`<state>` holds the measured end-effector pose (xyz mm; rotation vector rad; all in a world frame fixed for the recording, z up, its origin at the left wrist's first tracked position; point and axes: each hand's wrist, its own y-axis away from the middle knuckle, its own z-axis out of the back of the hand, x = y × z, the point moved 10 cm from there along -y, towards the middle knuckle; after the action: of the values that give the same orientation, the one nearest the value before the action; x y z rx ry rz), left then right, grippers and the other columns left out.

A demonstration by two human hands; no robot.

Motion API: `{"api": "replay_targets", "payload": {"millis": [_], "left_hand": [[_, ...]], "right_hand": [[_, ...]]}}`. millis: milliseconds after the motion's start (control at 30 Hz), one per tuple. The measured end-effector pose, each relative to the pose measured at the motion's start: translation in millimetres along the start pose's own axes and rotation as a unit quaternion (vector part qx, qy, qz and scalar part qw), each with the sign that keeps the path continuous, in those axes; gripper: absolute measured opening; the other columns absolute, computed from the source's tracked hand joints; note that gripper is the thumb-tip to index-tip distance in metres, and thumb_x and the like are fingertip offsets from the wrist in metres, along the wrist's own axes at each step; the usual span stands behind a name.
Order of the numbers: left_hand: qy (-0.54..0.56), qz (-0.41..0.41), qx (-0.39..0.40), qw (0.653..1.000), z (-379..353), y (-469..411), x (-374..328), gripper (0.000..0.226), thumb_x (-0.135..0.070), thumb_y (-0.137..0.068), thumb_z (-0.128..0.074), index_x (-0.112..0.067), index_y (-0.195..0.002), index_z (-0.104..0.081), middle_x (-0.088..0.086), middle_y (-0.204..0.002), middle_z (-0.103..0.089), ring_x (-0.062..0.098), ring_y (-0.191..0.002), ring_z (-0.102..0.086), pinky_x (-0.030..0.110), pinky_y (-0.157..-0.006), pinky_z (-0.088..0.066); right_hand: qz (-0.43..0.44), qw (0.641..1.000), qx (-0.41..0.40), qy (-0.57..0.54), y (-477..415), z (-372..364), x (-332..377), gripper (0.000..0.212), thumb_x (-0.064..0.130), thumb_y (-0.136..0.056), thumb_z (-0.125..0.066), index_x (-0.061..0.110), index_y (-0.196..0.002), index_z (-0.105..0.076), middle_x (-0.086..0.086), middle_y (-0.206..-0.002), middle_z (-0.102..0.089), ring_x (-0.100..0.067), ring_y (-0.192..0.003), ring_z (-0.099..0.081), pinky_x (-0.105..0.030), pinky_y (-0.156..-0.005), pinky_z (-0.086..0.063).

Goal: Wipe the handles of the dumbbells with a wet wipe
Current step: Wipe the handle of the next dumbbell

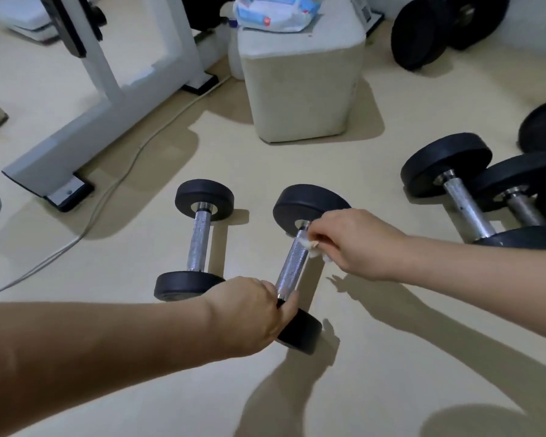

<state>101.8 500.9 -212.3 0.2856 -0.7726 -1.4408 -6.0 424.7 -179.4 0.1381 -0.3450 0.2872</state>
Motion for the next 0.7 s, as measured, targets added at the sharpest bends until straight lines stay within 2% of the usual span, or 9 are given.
{"api": "replay_targets", "payload": {"millis": [33, 67, 134, 167, 267, 434, 534, 568, 701], "left_hand": [[-0.002, -0.022, -0.024, 0.999, 0.2, -4.0, -3.9, 0.060, -0.017, -0.097, -0.038, 0.008, -0.145, -0.013, 0.022, -0.077, -0.038, 0.024, -0.055, -0.031, 0.030, -0.045, -0.021], [-0.016, -0.039, -0.055, 0.998, 1.4, -4.5, -4.7, 0.060, -0.025, -0.095, -0.044, 0.008, -0.143, -0.027, 0.019, -0.077, -0.046, 0.023, -0.054, -0.026, 0.030, -0.045, -0.019], [-0.045, -0.042, -0.126, 0.990, 1.8, 1.7, -1.8, 0.052, -0.041, -0.084, -0.058, -0.005, -0.122, -0.062, 0.007, -0.075, -0.056, 0.026, -0.058, -0.013, 0.029, -0.045, -0.014], [-0.034, -0.036, -0.144, 0.988, 0.8, 5.0, -0.1, 0.045, -0.045, -0.082, -0.059, -0.012, -0.110, -0.069, 0.004, -0.076, -0.057, 0.028, -0.060, -0.010, 0.029, -0.044, -0.011], [-0.004, 0.003, -0.170, 0.986, -0.9, 8.7, 9.0, 0.038, -0.045, -0.085, -0.055, -0.012, -0.099, -0.067, 0.004, -0.078, -0.053, 0.020, -0.052, -0.017, 0.030, -0.043, -0.003], [0.004, -0.001, -0.221, 0.975, -4.6, 6.4, -1.1, 0.035, -0.033, -0.086, -0.058, -0.005, -0.107, -0.063, 0.012, -0.090, -0.057, 0.015, -0.049, -0.031, 0.028, -0.042, -0.011], [0.017, 0.008, -0.233, 0.972, -5.5, 3.8, -9.4, 0.042, -0.028, -0.084, -0.058, 0.001, -0.114, -0.061, 0.021, -0.096, -0.057, 0.017, -0.049, -0.038, 0.024, -0.039, -0.021], [0.022, 0.005, -0.241, 0.970, -4.5, 3.0, -11.9, 0.043, -0.027, -0.083, -0.059, 0.002, -0.115, -0.061, 0.022, -0.095, -0.056, 0.018, -0.049, -0.040, 0.023, -0.039, -0.026], [0.062, 0.024, -0.290, 0.955, 1.3, 7.2, -12.4, 0.045, -0.020, -0.081, -0.058, 0.004, -0.119, -0.059, 0.024, -0.100, -0.057, 0.023, -0.053, -0.047, 0.028, -0.042, -0.043]], "right_hand": [[-0.022, 1.000, -0.008, -0.018, -0.7, -3.1, -1.4, 0.009, 0.020, -0.092, -0.050, 0.022, -0.088, -0.058, 0.008, -0.079, -0.046, -0.019, -0.080, -0.052, -0.031, -0.068, -0.039], [-0.047, 0.998, -0.016, -0.043, -2.8, -9.0, -3.8, 0.010, 0.020, -0.091, -0.052, 0.021, -0.089, -0.062, 0.009, -0.079, -0.046, -0.018, -0.081, -0.053, -0.031, -0.069, -0.040], [-0.077, 0.993, -0.034, -0.085, -9.0, -24.5, -6.5, 0.013, 0.019, -0.090, -0.057, 0.020, -0.092, -0.069, 0.006, -0.082, -0.053, -0.019, -0.090, -0.058, -0.034, -0.075, -0.046], [-0.085, 0.991, -0.055, -0.092, -12.7, -29.6, -7.8, 0.013, 0.017, -0.089, -0.059, 0.018, -0.092, -0.072, 0.002, -0.086, -0.058, -0.021, -0.094, -0.059, -0.037, -0.077, -0.048], [-0.110, 0.983, -0.127, -0.079, -21.5, -39.7, -22.7, 0.013, 0.009, -0.086, -0.063, 0.011, -0.091, -0.075, -0.006, -0.091, -0.063, -0.024, -0.088, -0.061, -0.034, -0.076, -0.049], [-0.112, 0.972, -0.156, -0.133, -5.2, -59.4, -16.6, 0.011, 0.004, -0.080, -0.066, 0.007, -0.085, -0.075, -0.004, -0.086, -0.066, -0.008, -0.081, -0.057, -0.004, -0.078, -0.037], [-0.072, 0.983, -0.092, -0.143, 0.0, -72.8, 9.2, 0.011, 0.006, -0.076, -0.065, 0.009, -0.079, -0.076, -0.002, -0.082, -0.069, -0.012, -0.077, -0.062, -0.017, -0.076, -0.046], [-0.073, 0.985, -0.099, -0.124, -5.7, -70.6, 3.5, 0.011, 0.007, -0.076, -0.064, 0.009, -0.078, -0.075, -0.002, -0.082, -0.068, -0.013, -0.078, -0.063, -0.020, -0.074, -0.047], [-0.173, 0.959, -0.204, -0.089, -12.0, -45.4, -30.8, 0.011, 0.002, -0.076, -0.063, 0.007, -0.074, -0.073, -0.005, -0.079, -0.067, -0.022, -0.074, -0.067, -0.012, -0.071, -0.036]]}}
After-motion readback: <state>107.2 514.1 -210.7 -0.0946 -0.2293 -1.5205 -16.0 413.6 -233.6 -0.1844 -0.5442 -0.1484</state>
